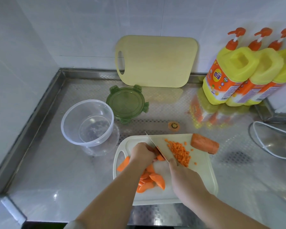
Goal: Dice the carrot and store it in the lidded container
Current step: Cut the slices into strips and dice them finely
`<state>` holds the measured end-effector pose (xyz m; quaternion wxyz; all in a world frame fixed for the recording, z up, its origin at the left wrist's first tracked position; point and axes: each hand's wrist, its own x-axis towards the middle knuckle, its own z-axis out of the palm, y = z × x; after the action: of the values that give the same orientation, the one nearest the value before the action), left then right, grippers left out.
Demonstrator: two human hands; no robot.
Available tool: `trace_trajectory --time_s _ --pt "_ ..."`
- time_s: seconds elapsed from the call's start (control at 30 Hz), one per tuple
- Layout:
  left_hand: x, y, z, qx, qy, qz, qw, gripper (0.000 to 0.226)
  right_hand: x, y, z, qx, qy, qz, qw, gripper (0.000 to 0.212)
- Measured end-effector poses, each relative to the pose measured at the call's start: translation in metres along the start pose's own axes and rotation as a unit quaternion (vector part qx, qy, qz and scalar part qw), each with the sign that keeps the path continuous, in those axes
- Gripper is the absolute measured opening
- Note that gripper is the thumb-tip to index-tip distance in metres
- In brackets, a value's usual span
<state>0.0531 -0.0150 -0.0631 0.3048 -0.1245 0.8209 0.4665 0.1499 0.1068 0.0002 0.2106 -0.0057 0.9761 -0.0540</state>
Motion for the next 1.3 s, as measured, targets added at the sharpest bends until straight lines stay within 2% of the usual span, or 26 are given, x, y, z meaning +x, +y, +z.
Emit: trace_trajectory --time_s 0.2,0.3,0.4,0.53,0.67,1.3 --pt "-0.004 0.001 -0.002 0.014 0.000 0.013 1.000 0.032 0.008 0.014 0.003 0.057 0.024 0.012 0.998 0.037" --pt "-0.004 0.000 -0.002 0.017 -0.002 0.021 1.000 0.028 0.007 0.017 0.001 0.066 0.043 0.018 0.997 0.026" --pt "-0.001 -0.001 -0.002 0.031 0.007 0.025 0.999 0.013 0.004 0.013 -0.005 0.097 0.083 0.015 0.992 0.021" --pt "-0.003 0.000 0.000 0.007 0.006 0.009 1.000 0.007 -0.006 0.005 -0.009 0.053 0.075 0.007 0.996 0.030" --pt "-0.005 -0.001 0.000 -0.030 0.006 0.006 1.000 0.018 -0.010 0.000 -0.007 0.032 0.046 0.010 0.998 0.047" --pt "0.002 -0.007 0.002 -0.019 0.002 0.011 1.000 0.018 -0.003 -0.005 -0.005 0.005 0.006 0.016 1.000 0.051"
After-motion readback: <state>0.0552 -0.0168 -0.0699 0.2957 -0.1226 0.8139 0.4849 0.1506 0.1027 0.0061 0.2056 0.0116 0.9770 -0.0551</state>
